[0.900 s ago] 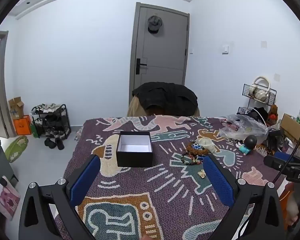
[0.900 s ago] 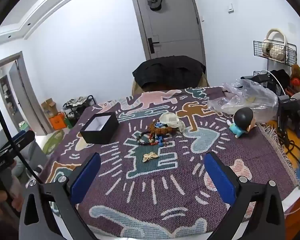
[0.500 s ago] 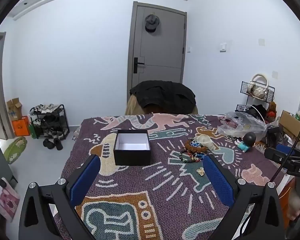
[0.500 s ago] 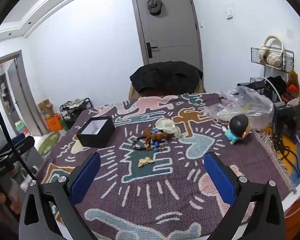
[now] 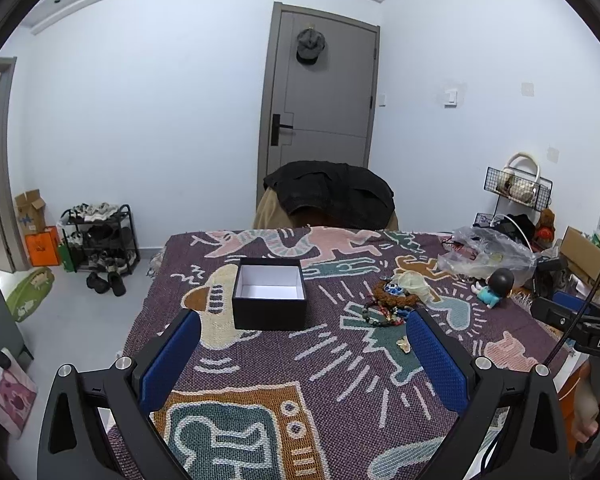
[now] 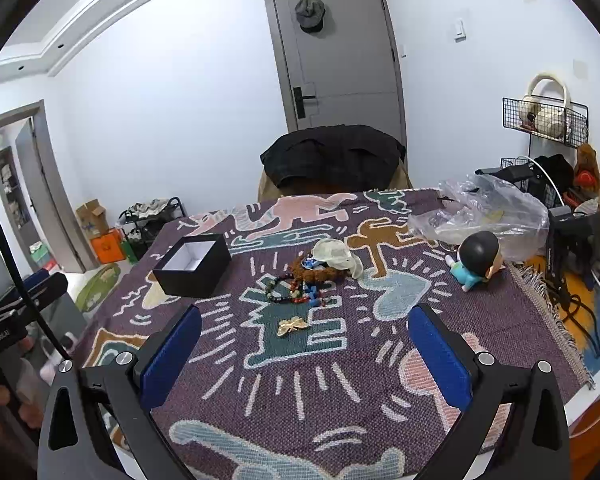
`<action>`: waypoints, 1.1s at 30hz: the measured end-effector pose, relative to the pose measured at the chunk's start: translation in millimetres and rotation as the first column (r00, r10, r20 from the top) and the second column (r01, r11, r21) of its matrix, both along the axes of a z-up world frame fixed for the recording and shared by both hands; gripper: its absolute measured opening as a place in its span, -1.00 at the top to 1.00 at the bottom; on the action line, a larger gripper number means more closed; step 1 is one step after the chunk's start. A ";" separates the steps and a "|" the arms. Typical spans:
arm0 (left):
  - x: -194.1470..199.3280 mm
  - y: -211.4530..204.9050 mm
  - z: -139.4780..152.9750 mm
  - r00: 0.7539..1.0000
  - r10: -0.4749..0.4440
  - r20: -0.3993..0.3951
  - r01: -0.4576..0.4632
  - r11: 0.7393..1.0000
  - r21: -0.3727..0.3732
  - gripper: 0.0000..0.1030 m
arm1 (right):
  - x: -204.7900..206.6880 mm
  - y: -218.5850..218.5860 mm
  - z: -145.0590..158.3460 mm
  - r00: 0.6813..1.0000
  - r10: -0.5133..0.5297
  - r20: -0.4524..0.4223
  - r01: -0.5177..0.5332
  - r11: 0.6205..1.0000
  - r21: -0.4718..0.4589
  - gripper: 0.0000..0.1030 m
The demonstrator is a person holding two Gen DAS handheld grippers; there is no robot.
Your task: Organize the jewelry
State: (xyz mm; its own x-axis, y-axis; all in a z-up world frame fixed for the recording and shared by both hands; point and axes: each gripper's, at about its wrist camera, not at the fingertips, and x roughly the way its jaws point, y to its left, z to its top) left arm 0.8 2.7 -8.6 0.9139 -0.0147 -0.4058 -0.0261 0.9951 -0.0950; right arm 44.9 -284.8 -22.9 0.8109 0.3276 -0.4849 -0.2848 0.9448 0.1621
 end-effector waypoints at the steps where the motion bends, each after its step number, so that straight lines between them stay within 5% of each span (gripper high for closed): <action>1: 0.6 0.5 -0.7 1.000 0.001 -0.002 -0.001 1.000 -0.003 -0.99 | -0.4 -0.4 -0.2 1.000 -0.001 0.003 0.001 1.000 0.000 -1.00; 33: -4.0 -3.4 -0.7 1.000 -0.012 0.010 0.012 1.000 0.012 -0.99 | -6.0 3.5 0.0 0.999 0.021 0.028 -0.020 1.000 -0.017 -1.00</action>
